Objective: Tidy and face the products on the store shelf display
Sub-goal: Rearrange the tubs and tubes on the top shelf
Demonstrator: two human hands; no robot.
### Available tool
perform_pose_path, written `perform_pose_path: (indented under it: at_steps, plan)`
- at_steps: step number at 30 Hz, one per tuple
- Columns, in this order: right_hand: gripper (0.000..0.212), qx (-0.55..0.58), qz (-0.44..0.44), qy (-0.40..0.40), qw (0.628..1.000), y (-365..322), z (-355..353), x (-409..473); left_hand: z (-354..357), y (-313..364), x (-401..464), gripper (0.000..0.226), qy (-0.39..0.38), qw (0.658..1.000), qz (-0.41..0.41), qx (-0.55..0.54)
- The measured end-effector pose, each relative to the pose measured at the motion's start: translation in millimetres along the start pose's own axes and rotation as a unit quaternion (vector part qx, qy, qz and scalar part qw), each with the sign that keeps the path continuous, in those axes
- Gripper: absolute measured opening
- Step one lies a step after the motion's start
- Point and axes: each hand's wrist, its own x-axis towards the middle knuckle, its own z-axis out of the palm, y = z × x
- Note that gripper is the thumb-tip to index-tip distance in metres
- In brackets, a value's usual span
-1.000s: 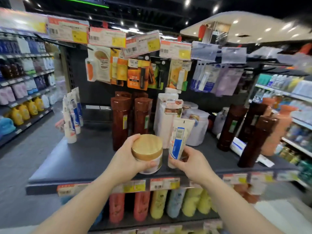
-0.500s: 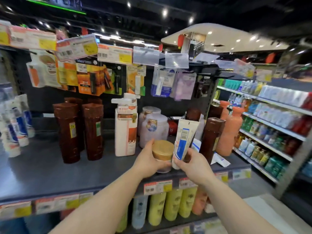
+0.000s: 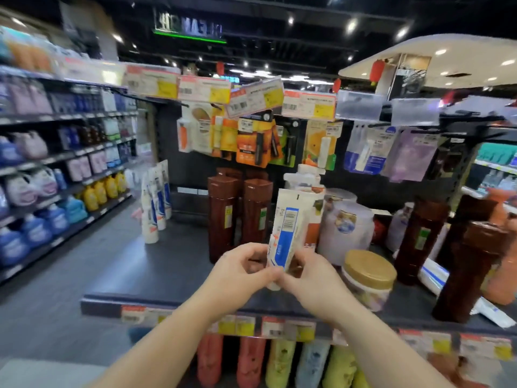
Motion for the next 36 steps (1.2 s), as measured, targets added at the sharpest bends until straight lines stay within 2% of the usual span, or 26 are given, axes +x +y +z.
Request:
perform_pose_path:
  at_steps: [3, 7, 13, 18, 24, 31, 36]
  plan:
    - [0.028, 0.040, -0.014, -0.042, 0.998, -26.4, 66.5, 25.1, -61.4, -17.0, -12.1, 0.026, 0.052, 0.998, -0.027, 0.009]
    - [0.025, 0.053, -0.035, -0.029, 0.998, -57.9, 146.4, 56.3, -144.4, -45.9, -16.9, 0.027, 0.074, 0.995, -0.046, 0.039]
    - [0.037, 0.045, -0.018, -0.029, 0.998, -75.8, 217.7, 98.6, -213.2, -72.1, -5.6, 0.032, 0.093, 0.993, -0.050, 0.054]
    - [0.030, -0.014, -0.004, -0.029, 0.999, -74.8, 235.6, 112.8, -236.6, -96.2, 4.1, 0.030, 0.062, 0.994, -0.078, 0.041]
    - [0.036, -0.024, 0.015, -0.011, 1.000, -78.8, 246.7, 131.8, -251.3, -113.3, 23.3, 0.031, 0.078, 0.993, -0.082, 0.017]
    - [0.032, -0.046, 0.032, 0.017, 0.998, -81.9, 258.2, 135.5, -259.6, -127.5, 28.5, 0.033, 0.092, 0.992, -0.088, 0.018]
    - [0.031, -0.070, 0.041, 0.030, 0.996, -85.8, 262.5, 137.1, -264.9, -128.0, 31.7, 0.030, 0.073, 0.993, -0.089, 0.019]
